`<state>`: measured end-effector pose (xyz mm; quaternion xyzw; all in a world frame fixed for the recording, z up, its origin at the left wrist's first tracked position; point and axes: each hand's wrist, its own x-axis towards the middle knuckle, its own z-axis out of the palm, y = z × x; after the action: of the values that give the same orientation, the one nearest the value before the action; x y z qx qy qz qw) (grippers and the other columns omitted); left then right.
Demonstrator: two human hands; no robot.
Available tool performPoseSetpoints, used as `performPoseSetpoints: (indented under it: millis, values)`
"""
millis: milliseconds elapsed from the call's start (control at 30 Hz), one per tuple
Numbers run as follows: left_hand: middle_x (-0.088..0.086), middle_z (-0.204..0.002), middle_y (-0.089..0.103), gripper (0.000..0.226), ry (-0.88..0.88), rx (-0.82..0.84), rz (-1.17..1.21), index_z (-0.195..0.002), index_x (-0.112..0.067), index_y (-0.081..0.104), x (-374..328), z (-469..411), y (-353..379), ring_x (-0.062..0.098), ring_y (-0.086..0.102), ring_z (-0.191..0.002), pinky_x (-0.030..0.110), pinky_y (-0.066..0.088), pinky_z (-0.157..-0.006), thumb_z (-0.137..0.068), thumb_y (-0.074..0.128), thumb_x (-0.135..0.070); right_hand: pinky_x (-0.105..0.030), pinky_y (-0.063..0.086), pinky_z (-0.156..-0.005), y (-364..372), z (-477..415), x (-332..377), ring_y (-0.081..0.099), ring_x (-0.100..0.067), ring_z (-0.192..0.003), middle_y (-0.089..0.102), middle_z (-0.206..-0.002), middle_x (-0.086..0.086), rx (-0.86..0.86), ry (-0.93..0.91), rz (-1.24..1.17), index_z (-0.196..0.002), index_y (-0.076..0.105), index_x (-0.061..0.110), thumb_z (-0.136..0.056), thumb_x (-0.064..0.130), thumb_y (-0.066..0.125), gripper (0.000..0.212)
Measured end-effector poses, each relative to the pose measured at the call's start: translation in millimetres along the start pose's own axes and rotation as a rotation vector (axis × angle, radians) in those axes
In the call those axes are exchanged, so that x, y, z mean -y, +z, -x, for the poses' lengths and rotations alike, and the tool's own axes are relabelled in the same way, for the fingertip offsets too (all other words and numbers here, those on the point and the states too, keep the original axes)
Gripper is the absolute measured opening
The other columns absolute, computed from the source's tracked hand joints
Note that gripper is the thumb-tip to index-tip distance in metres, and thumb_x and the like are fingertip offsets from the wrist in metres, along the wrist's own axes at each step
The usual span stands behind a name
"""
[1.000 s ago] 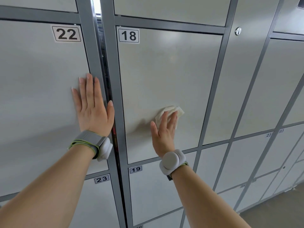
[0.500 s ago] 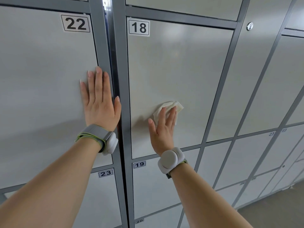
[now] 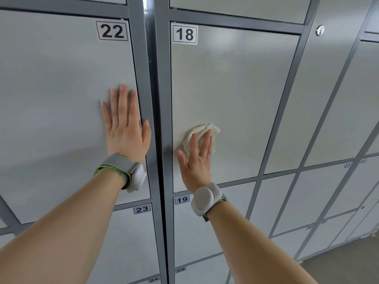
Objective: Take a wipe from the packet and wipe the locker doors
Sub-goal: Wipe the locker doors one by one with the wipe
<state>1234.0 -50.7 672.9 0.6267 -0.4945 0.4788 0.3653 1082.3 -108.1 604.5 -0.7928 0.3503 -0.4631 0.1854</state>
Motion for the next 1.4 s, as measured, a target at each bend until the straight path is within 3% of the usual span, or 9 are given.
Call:
performPoseSetpoints:
  millis: [133, 233, 433, 533, 700, 833, 1067, 1200, 1400]
  values:
    - [0.026, -0.152, 0.021, 0.064, -0.027, 0.010, -0.003, -0.145, 0.005, 0.020, -1, 3, 3, 0.040, 0.013, -0.140, 0.039, -0.011, -0.116, -0.090, 0.042, -0.019, -0.029, -0.012, -0.113, -3, -6, 20, -0.025, -0.019, -0.141, -0.022, -0.155, -0.010, 0.031, 0.091, -0.088, -0.151, 0.009, 0.019, -0.086, 0.060, 0.023, 0.079]
    - [0.026, -0.151, 0.021, 0.066, -0.008, 0.012, -0.007, -0.146, 0.004, 0.019, 1, 5, 5, 0.040, 0.011, -0.140, 0.039, -0.011, -0.116, -0.089, 0.045, -0.016, -0.029, -0.011, -0.114, -8, -19, 34, -0.019, -0.023, -0.143, -0.014, -0.157, -0.012, -0.045, -0.034, -0.075, -0.150, 0.020, 0.020, -0.085, 0.062, 0.017, 0.077]
    - [0.025, -0.151, 0.023, 0.064, 0.022, 0.003, -0.022, -0.146, 0.001, 0.019, 7, 6, 6, 0.039, 0.013, -0.140, 0.039, -0.008, -0.117, -0.089, 0.042, -0.017, -0.040, -0.005, -0.118, 3, -12, 14, -0.017, -0.020, -0.143, -0.012, -0.157, -0.012, -0.060, -0.085, 0.051, -0.151, 0.017, 0.017, -0.088, 0.061, 0.015, 0.076]
    - [0.025, -0.151, 0.023, 0.063, 0.027, 0.003, -0.013, -0.145, 0.002, 0.021, 8, 6, 7, 0.039, 0.014, -0.140, 0.038, -0.009, -0.118, -0.089, 0.040, -0.017, -0.039, -0.007, -0.117, 8, -4, 10, -0.022, -0.017, -0.142, -0.016, -0.157, -0.011, -0.025, -0.051, 0.035, -0.151, 0.014, 0.016, -0.085, 0.071, 0.010, 0.086]
    - [0.025, -0.151, 0.022, 0.063, 0.037, 0.011, -0.006, -0.146, 0.003, 0.020, 10, 7, 6, 0.039, 0.012, -0.140, 0.038, -0.010, -0.117, -0.089, 0.041, -0.016, -0.038, -0.009, -0.117, 0, -13, 34, -0.021, -0.022, -0.143, -0.018, -0.156, -0.011, 0.009, -0.032, -0.066, -0.151, 0.015, 0.018, -0.090, 0.056, 0.025, 0.072]
    - [0.026, -0.151, 0.023, 0.062, 0.048, 0.011, -0.007, -0.145, 0.003, 0.021, 10, 7, 6, 0.039, 0.013, -0.140, 0.038, -0.009, -0.117, -0.090, 0.041, -0.016, -0.039, -0.008, -0.117, -1, -16, 29, -0.018, -0.024, -0.144, -0.014, -0.157, -0.011, -0.006, -0.109, 0.010, -0.150, 0.017, 0.019, -0.086, 0.058, 0.015, 0.075]
    - [0.026, -0.151, 0.021, 0.064, 0.052, 0.034, -0.018, -0.146, 0.003, 0.020, 12, 7, 6, 0.040, 0.014, -0.140, 0.039, -0.009, -0.117, -0.090, 0.045, -0.016, -0.041, -0.008, -0.117, 12, 11, 3, -0.026, -0.018, -0.141, -0.022, -0.154, -0.005, 0.092, -0.055, 0.079, -0.150, 0.010, 0.025, -0.084, 0.073, 0.009, 0.082]
    - [0.026, -0.151, 0.022, 0.065, 0.066, 0.030, -0.015, -0.146, 0.003, 0.020, 12, 7, 6, 0.041, 0.014, -0.140, 0.039, -0.010, -0.117, -0.089, 0.046, -0.015, -0.040, -0.008, -0.117, 0, -6, 26, -0.021, -0.023, -0.143, -0.018, -0.156, -0.010, 0.049, -0.028, -0.024, -0.150, 0.016, 0.021, -0.091, 0.053, 0.026, 0.068]
    - [0.026, -0.151, 0.021, 0.064, 0.077, 0.038, -0.005, -0.146, 0.003, 0.020, 13, 9, 5, 0.041, 0.013, -0.140, 0.039, -0.010, -0.117, -0.090, 0.045, -0.016, -0.038, -0.009, -0.117, 11, -8, 21, -0.018, -0.025, -0.144, -0.015, -0.156, -0.011, -0.017, -0.097, 0.039, -0.150, 0.016, 0.019, -0.088, 0.056, 0.018, 0.072]
